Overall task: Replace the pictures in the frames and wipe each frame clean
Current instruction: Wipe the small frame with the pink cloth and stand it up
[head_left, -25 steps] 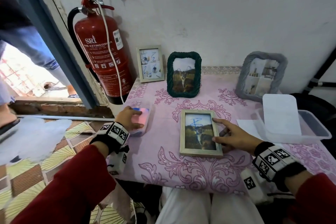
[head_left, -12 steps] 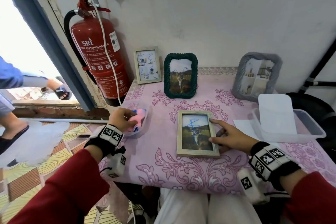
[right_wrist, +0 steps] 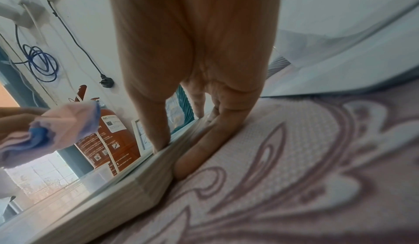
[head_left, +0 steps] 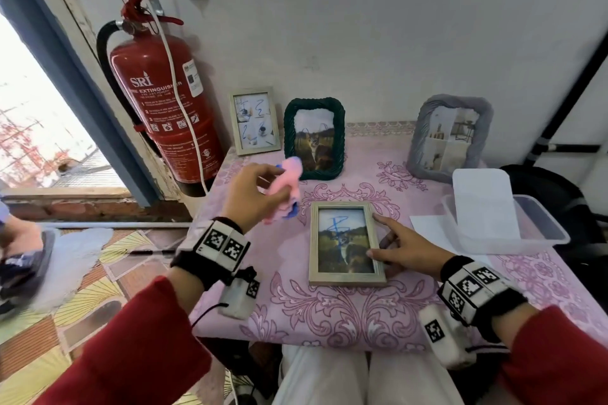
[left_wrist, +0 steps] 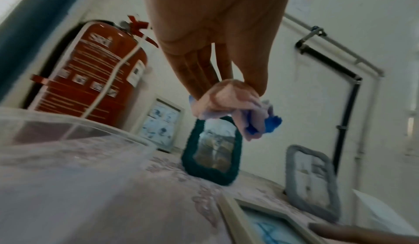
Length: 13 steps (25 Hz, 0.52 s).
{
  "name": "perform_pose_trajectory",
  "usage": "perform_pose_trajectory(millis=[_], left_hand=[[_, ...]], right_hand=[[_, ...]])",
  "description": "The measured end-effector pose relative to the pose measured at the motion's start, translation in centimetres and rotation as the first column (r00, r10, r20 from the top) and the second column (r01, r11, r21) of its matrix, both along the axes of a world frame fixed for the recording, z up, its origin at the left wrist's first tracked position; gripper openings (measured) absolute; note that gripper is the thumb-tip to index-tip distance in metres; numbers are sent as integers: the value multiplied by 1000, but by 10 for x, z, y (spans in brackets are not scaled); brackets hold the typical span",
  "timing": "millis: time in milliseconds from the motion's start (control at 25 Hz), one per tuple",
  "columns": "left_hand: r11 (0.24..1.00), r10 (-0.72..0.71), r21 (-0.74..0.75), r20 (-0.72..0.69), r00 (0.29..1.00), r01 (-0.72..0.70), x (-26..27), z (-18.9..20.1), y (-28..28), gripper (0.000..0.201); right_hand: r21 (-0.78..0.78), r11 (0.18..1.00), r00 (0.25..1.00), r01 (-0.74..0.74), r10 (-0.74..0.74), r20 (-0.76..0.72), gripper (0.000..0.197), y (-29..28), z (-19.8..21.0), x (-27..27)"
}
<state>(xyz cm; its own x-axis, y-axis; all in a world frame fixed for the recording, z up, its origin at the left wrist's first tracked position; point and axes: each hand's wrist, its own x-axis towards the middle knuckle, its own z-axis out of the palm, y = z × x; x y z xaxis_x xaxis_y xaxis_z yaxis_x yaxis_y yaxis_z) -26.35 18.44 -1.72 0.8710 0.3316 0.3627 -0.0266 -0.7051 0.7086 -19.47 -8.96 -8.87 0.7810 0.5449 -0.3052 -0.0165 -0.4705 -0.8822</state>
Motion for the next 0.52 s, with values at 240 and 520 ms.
perform_pose_trajectory(millis=[240,520], left_hand=[[978,-196,30,-170,966,204,20,-32,-60,32],[938,-302,34,-408,862,345,28,-52,-77,29]], right_hand=[[32,999,1000,4,-3,-21,78,-1,-1,0],[-31,999,996,-44,46,76,74,-2,0,1]])
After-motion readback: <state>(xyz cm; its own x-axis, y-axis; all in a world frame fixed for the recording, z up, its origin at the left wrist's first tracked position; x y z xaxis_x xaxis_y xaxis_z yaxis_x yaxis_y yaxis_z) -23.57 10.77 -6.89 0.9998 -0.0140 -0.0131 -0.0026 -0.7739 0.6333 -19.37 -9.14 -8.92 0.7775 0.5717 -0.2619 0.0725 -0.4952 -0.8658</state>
